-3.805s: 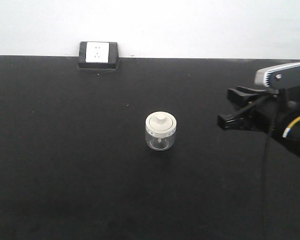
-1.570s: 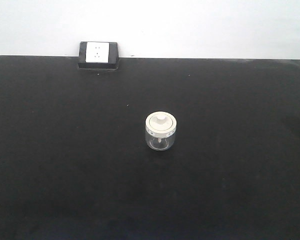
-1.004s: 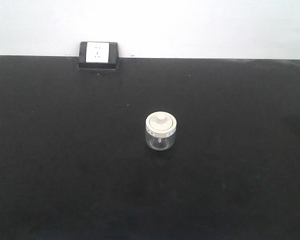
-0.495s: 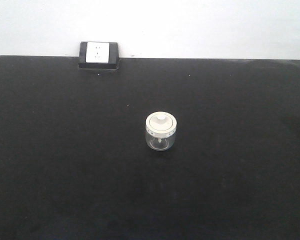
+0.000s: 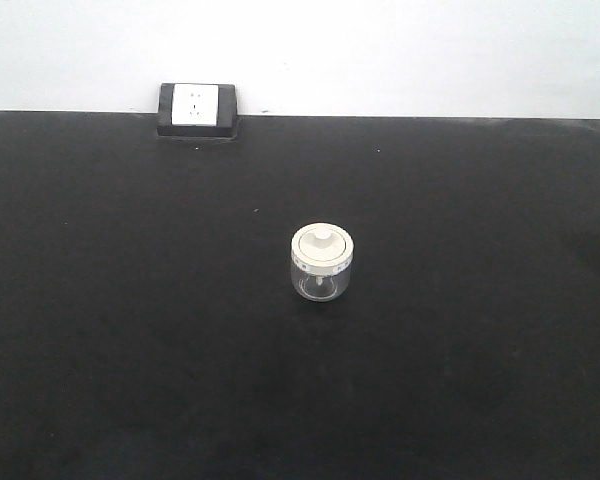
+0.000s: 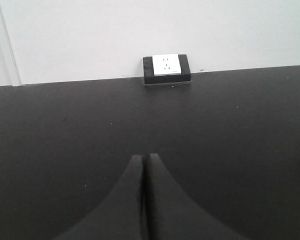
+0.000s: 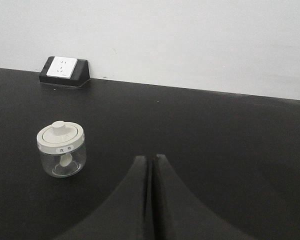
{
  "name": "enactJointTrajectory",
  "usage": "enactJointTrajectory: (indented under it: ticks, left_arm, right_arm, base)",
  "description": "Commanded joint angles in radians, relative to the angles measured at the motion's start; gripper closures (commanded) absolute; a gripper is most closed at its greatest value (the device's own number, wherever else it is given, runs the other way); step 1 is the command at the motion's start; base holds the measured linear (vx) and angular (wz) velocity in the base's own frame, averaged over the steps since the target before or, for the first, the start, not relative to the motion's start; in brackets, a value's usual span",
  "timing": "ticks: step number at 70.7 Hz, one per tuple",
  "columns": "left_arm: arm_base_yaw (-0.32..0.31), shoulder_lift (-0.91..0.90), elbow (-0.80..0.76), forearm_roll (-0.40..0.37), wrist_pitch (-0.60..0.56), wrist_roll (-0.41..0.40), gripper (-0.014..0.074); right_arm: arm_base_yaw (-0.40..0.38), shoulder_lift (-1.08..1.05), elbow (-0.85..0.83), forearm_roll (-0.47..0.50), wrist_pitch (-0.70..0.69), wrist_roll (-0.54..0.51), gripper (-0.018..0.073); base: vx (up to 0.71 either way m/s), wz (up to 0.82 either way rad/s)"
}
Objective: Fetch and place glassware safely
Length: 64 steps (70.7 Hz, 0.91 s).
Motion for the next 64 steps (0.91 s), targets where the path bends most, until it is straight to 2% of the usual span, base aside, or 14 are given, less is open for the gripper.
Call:
enactJointTrajectory:
  ticks: [1,64]
  left_arm:
    - [-0.006,-0.003,0.029,-0.011,-0.064,-0.006,0.0603]
    - [-0.006,-0.003,0.029,-0.011,-0.064,-0.006,0.0603]
  right_arm:
    - [-0.003,0.008,-0.026,-0.015,-0.069,-0.008,0.0563]
    - [-0.003,0.008,-0.026,-0.008,-0.083,-0.008,0.0563]
  base:
    - [0.0,0.0]
    - [0.0,0.0]
